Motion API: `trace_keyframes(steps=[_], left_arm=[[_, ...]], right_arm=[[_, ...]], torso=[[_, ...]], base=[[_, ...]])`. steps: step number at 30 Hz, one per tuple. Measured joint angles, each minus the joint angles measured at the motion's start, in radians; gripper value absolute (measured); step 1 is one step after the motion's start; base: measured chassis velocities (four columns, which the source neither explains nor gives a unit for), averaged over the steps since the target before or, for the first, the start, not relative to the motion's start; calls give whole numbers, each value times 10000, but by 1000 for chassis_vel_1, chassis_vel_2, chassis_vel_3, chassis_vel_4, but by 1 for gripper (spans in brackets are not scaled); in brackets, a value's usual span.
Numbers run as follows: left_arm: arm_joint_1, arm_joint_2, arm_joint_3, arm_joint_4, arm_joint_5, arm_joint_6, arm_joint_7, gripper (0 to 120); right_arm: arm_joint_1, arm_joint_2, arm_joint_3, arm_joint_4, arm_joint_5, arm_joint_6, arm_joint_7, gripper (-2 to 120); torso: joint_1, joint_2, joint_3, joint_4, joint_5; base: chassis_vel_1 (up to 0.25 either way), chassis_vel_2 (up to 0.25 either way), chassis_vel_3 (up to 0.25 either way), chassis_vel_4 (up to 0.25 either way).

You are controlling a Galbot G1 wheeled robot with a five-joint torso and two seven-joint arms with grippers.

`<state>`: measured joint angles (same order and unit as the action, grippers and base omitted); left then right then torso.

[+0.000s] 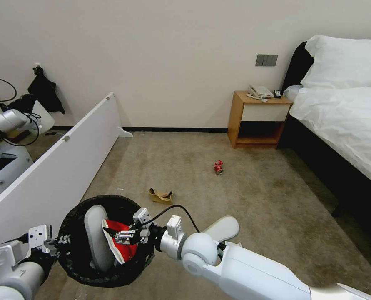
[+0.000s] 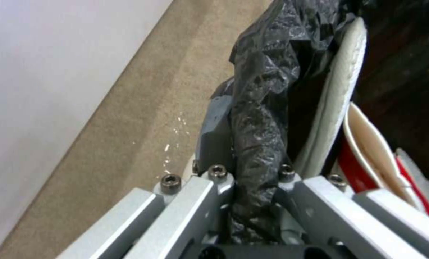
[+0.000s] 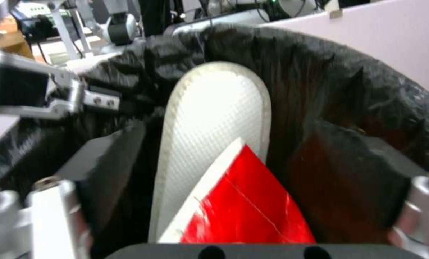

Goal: Pick up the trash bin, then pick up the garbage from the floor and place it into the trash bin.

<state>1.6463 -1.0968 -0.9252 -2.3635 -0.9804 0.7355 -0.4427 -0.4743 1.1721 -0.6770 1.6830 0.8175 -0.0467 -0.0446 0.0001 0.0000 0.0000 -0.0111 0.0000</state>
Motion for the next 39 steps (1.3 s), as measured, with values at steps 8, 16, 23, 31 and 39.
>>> trace_keyframes(steps=[8,16,23,31,39], left_arm=[[-85,25,-13,135,67,0,-53,2],[-75,-76,-64,199,132,0,-9,1],[-97,-174,-122,283,160,0,64,1],[-188,-290,-221,365,242,-1,102,1],[-233,-354,-234,328,415,0,113,1]], right_arm=[[-413,-84,1370,379,-464,1217,10,100],[-1294,-587,4276,877,-174,1016,112,100],[-2867,-1438,6553,1120,-460,885,291,100],[-4122,-1749,7441,1397,-1043,831,1455,100],[-4899,-1709,7774,1539,-1618,539,2086,100]], torso=[[0,0,0,0,2],[0,0,0,1,2],[0,0,0,-5,2],[0,0,0,0,2],[0,0,0,4,2]], base=[[0,0,0,0],[0,0,0,0],[0,0,0,0],[0,0,0,0],[0,0,0,0]])
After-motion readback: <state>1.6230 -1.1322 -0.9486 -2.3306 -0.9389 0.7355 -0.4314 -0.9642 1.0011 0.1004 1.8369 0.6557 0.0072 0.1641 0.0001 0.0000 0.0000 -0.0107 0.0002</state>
